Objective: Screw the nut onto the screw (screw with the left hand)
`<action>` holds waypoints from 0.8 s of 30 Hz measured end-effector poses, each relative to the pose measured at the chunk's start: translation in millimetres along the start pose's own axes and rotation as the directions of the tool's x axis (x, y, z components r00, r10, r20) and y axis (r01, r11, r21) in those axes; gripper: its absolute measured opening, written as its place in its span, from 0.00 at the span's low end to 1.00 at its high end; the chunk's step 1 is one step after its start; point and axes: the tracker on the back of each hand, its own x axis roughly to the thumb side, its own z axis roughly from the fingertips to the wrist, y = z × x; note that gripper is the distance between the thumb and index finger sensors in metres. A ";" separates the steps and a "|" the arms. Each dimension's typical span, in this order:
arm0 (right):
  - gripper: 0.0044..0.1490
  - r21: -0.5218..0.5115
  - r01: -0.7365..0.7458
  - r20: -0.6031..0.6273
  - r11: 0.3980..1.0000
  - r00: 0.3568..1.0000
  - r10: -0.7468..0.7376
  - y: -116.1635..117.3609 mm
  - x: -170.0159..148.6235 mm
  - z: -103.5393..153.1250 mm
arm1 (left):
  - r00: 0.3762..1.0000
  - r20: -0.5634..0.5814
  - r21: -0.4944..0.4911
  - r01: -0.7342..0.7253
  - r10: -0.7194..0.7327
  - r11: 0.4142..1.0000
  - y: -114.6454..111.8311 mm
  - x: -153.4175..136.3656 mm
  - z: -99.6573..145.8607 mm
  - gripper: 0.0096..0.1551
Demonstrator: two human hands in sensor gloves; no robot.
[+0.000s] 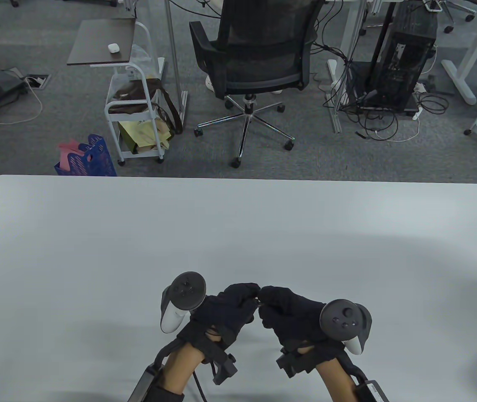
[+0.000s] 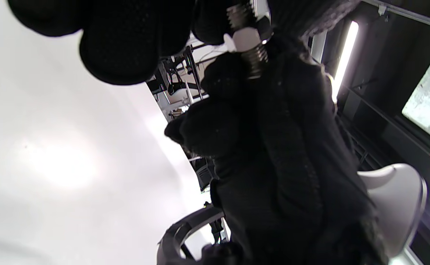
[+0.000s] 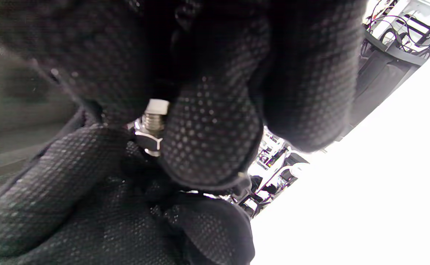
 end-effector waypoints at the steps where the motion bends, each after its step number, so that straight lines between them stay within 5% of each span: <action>1: 0.29 0.002 0.001 -0.001 1.000 1.000 -0.001 0.2 0.1 0.0 | 1.000 -0.004 0.011 0.005 -0.005 1.000 0.1 -0.4 -0.2 0.39; 18: 0.29 0.000 0.004 -0.002 1.000 1.000 -0.004 -0.5 -0.1 -0.1 | 1.000 0.009 -0.045 0.026 -0.025 0.999 -2.3 3.7 -2.3 0.32; 24: 0.29 -0.001 0.005 -0.002 1.000 1.000 -0.005 -0.6 0.3 -0.1 | 1.000 -0.011 0.000 -0.004 0.004 1.000 -1.3 -0.2 -0.7 0.39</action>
